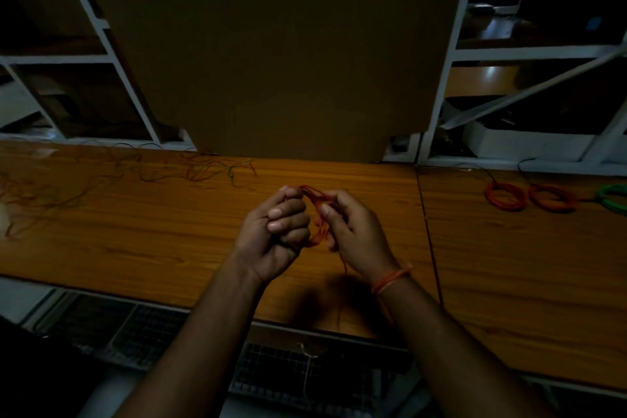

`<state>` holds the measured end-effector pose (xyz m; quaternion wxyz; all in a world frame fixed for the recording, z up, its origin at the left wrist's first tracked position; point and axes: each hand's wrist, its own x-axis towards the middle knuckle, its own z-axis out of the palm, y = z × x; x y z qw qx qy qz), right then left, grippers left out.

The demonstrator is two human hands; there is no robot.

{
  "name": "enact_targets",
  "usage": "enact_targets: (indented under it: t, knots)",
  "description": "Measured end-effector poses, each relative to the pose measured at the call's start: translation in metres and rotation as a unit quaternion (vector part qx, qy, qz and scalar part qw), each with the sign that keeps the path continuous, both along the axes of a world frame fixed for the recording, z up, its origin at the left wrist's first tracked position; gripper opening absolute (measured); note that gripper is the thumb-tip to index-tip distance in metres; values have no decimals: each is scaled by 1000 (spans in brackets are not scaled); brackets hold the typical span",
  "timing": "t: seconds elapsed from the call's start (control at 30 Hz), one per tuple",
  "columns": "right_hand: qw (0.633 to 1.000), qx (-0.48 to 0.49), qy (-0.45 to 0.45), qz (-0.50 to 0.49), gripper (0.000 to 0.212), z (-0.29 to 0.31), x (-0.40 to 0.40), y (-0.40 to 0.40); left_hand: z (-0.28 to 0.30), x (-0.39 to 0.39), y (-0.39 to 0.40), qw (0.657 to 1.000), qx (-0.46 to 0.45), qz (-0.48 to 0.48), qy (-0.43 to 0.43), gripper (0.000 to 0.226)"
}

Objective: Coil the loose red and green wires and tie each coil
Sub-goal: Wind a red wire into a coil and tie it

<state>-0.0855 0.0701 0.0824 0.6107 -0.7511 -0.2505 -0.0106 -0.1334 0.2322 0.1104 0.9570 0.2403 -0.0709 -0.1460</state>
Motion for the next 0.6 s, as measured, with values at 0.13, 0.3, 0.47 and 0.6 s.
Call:
enact_targets:
  t: [0.13, 0.3, 0.47, 0.6]
  knots:
    - [999, -30, 34, 0, 22, -31, -9, -12, 3, 3, 22, 993, -87, 75, -8, 34]
    - [968, -142, -159, -130, 24, -74, -29, -32, 9, 6, 40, 968, -136, 211, 25, 29]
    - [942, -248, -173, -148, 30, -65, -38, -43, 13, 7, 30, 954, -93, 283, 43, 33]
    - [878, -439, -135, 134, 30, -14, -29, -41, 13, 4, 5, 930, 184, 317, 11, 28]
